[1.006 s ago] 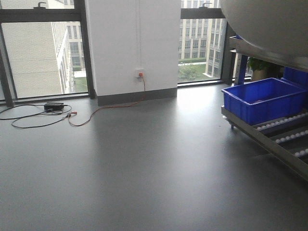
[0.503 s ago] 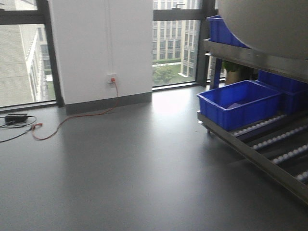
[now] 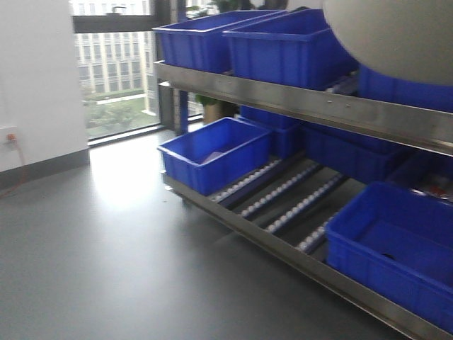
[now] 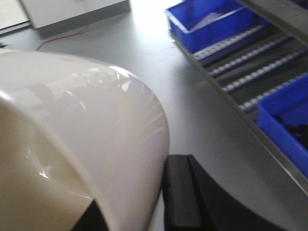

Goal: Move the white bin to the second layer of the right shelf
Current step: 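Approach the shelf rack, bringing the held bin near its second layer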

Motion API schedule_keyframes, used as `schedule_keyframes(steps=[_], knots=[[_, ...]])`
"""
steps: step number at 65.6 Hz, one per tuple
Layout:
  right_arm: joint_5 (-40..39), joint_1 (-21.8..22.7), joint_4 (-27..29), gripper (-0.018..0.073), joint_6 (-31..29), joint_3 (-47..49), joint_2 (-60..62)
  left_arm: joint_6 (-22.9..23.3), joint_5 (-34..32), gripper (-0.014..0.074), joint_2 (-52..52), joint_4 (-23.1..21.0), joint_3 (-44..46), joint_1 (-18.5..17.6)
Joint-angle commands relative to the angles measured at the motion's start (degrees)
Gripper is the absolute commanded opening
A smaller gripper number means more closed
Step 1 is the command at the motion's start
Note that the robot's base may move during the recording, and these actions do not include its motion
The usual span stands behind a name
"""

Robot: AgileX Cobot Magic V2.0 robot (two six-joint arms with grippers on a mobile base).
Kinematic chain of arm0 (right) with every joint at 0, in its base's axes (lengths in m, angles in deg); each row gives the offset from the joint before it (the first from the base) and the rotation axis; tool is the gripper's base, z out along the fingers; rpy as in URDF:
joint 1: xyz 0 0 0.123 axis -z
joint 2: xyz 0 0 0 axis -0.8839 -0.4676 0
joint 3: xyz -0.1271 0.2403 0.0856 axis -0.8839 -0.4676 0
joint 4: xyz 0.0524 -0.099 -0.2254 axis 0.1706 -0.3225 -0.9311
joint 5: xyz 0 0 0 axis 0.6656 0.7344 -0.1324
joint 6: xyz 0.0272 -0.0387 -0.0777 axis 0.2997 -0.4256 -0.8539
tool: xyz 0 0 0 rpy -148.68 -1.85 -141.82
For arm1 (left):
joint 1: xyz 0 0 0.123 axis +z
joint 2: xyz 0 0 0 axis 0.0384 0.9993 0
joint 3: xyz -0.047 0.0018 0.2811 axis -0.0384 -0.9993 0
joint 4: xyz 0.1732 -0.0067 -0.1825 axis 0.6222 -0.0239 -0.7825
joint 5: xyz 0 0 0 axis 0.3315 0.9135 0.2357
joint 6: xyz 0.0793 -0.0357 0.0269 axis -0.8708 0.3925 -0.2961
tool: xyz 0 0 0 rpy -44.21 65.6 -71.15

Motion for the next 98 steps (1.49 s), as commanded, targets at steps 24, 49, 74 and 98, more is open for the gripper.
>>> schedule_keyframes(steps=[24,49,74,98], knots=[[-5.5,0.2,-0.2,0.0052,-0.1,1.7,0.1,0.2,-4.9,0.0085,-0.8,0.0,-2.1,-0.3],[-5.5,0.2,-0.2,0.0052,-0.1,1.7,0.1,0.2,-4.9,0.0085,-0.8,0.0,-2.1,-0.3],[-5.5,0.2,-0.2,0.0052,-0.1,1.7,0.1,0.2,-4.9,0.0085,-0.8,0.0,-2.1,-0.3],[-5.5,0.2,-0.2,0.0052,-0.1,1.7,0.1,0.2,-4.9,0.0085,-0.8,0.0,-2.1,-0.3]])
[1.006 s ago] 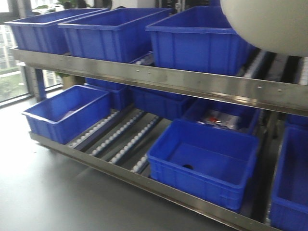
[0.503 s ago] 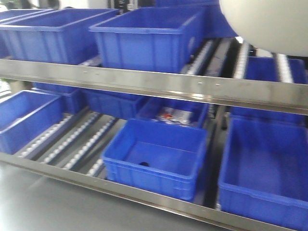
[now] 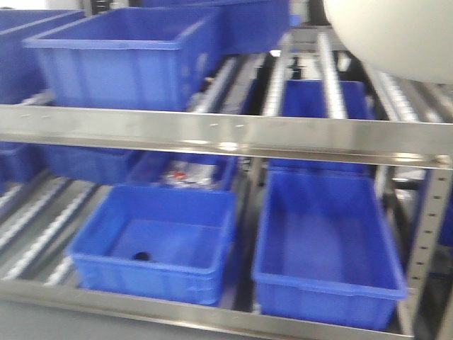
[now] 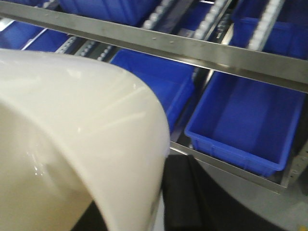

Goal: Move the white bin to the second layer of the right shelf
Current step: 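Approach the shelf rack, bringing the held bin near its second layer, then move the held white bin over the second-layer rollers with the right gripper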

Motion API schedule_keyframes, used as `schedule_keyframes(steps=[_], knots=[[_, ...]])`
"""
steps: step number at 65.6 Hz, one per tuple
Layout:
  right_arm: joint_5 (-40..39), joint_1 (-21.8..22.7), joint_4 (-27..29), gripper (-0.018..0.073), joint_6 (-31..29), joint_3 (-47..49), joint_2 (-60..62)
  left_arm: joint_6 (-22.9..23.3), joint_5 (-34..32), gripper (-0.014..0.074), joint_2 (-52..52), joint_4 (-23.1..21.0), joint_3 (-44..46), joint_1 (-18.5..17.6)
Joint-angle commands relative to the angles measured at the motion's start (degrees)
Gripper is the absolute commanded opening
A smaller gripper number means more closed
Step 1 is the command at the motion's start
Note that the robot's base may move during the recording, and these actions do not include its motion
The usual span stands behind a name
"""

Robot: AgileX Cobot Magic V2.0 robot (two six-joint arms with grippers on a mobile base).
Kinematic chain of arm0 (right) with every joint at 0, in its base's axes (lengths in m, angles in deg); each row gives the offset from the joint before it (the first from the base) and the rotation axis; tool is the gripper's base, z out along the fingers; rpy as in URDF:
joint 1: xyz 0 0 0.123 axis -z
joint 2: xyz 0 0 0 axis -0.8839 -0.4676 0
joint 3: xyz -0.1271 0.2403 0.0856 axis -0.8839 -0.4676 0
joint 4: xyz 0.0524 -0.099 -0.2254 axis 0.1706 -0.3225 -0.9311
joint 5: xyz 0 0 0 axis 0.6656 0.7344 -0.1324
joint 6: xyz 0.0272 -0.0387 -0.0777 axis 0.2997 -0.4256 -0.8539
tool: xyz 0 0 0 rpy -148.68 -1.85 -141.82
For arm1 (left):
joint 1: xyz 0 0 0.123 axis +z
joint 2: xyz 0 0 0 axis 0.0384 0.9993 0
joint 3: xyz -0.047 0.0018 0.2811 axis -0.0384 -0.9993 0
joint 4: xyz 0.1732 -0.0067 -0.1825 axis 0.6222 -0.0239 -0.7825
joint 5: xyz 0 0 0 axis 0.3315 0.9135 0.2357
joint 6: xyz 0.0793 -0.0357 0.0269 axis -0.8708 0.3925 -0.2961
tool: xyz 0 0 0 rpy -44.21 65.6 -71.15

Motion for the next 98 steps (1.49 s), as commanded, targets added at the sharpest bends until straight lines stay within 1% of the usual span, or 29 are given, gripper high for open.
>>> schedule_keyframes(steps=[1,98], knots=[[-5.5,0.2,-0.1,0.0052,-0.1,1.7,0.1,0.2,-4.9,0.0085,-0.8,0.0,-2.1,-0.3],[-5.5,0.2,-0.1,0.0052,-0.1,1.7,0.1,0.2,-4.9,0.0085,-0.8,0.0,-2.1,-0.3]])
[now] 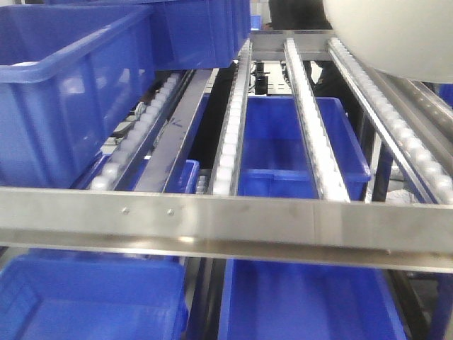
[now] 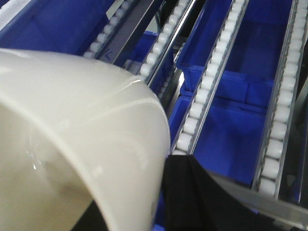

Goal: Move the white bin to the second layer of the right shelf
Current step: 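Move the held white bin over the second-layer rollers with the right gripper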

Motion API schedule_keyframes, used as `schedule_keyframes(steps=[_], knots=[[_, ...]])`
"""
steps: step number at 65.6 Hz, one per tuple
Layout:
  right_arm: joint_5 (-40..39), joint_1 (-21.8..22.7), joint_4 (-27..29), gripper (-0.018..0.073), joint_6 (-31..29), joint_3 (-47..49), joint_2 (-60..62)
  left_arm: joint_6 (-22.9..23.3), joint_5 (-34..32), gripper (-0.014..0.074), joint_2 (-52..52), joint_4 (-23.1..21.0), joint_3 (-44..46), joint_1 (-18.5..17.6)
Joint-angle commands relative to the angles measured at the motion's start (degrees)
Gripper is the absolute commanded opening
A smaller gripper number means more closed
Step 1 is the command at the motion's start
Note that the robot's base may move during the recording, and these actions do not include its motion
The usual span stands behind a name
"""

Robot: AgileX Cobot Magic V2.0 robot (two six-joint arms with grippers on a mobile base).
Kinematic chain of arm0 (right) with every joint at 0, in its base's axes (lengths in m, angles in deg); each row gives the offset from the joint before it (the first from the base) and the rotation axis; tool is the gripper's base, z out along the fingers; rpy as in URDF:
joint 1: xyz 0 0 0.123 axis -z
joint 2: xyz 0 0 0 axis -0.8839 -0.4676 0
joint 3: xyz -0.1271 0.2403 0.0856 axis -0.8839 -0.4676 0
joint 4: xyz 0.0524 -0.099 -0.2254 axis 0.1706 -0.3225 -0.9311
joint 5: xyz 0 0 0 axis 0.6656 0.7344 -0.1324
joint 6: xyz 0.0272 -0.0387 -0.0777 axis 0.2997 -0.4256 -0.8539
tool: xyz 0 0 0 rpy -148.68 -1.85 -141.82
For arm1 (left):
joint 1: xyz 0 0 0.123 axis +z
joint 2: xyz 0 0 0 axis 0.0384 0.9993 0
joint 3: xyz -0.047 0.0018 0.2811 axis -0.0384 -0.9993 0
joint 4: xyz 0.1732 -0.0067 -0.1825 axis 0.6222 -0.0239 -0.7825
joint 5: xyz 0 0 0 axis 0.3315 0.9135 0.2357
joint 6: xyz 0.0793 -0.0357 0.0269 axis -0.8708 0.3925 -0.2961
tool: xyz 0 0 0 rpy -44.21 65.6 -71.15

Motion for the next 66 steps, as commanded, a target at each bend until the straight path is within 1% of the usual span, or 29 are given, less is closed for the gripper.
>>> schedule_keyframes(steps=[1,66], knots=[[-5.5,0.2,-0.1,0.0052,-0.1,1.7,0.1,0.2,-4.9,0.0085,-0.8,0.0,-2.1,-0.3],[-5.5,0.2,-0.1,0.0052,-0.1,1.7,0.1,0.2,-4.9,0.0085,-0.8,0.0,-2.1,-0.3]])
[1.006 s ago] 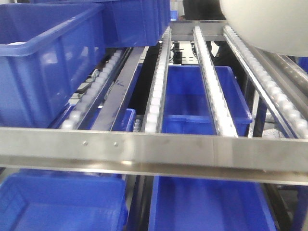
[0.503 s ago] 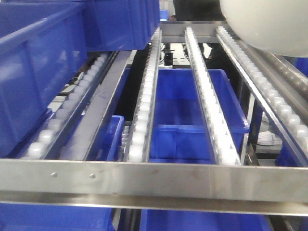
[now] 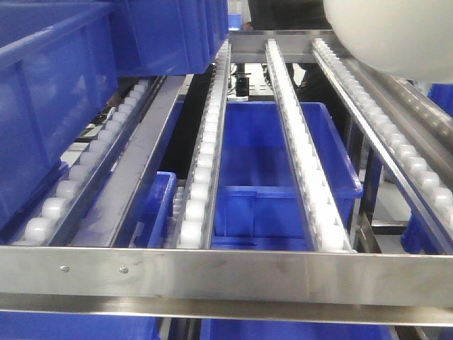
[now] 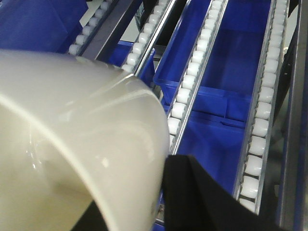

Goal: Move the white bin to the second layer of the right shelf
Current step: 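Move the held white bin over the second-layer rollers with the right gripper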

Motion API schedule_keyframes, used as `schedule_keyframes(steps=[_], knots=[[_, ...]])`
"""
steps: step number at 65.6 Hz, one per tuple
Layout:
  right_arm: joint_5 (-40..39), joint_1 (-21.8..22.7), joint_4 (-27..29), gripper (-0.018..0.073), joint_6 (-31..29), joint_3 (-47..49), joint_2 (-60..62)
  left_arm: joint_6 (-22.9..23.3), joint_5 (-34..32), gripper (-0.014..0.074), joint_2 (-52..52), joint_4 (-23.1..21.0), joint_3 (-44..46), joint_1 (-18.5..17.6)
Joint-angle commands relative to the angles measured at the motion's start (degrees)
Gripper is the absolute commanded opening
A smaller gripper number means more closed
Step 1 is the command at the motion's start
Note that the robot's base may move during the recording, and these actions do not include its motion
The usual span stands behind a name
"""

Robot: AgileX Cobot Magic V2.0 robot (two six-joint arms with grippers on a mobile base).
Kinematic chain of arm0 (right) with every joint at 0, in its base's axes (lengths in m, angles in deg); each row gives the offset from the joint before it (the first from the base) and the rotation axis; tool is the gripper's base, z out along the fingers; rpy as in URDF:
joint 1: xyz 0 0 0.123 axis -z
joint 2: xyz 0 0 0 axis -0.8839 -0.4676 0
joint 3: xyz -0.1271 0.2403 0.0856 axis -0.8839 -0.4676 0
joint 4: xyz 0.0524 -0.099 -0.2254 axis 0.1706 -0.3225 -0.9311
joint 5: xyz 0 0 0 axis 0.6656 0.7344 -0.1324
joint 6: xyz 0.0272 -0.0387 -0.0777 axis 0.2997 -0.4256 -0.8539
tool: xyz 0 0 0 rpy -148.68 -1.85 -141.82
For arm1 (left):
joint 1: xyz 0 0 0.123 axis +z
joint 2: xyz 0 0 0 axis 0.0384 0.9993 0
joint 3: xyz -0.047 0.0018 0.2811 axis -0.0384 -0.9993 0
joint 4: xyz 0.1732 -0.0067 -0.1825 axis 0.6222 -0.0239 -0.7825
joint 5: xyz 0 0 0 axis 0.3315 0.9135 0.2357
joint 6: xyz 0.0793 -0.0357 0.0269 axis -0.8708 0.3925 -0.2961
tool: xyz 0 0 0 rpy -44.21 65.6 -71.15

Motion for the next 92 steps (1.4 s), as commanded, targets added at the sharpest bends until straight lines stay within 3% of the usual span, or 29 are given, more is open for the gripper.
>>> schedule_keyframes(steps=[1,82,92], knots=[[-5.5,0.2,-0.1,0.0052,-0.1,1.7,0.1,0.2,-4.9,0.0085,-0.8,0.0,-2.1,-0.3],[-5.5,0.2,-0.1,0.0052,-0.1,1.7,0.1,0.2,-4.9,0.0085,-0.8,0.0,-2.1,-0.3],[-8.8,0.2,-0.1,0.0052,-0.1,1.7,-1.2,0.2,-4.9,0.0085,-0.8,0.0,-2.1,-0.3]])
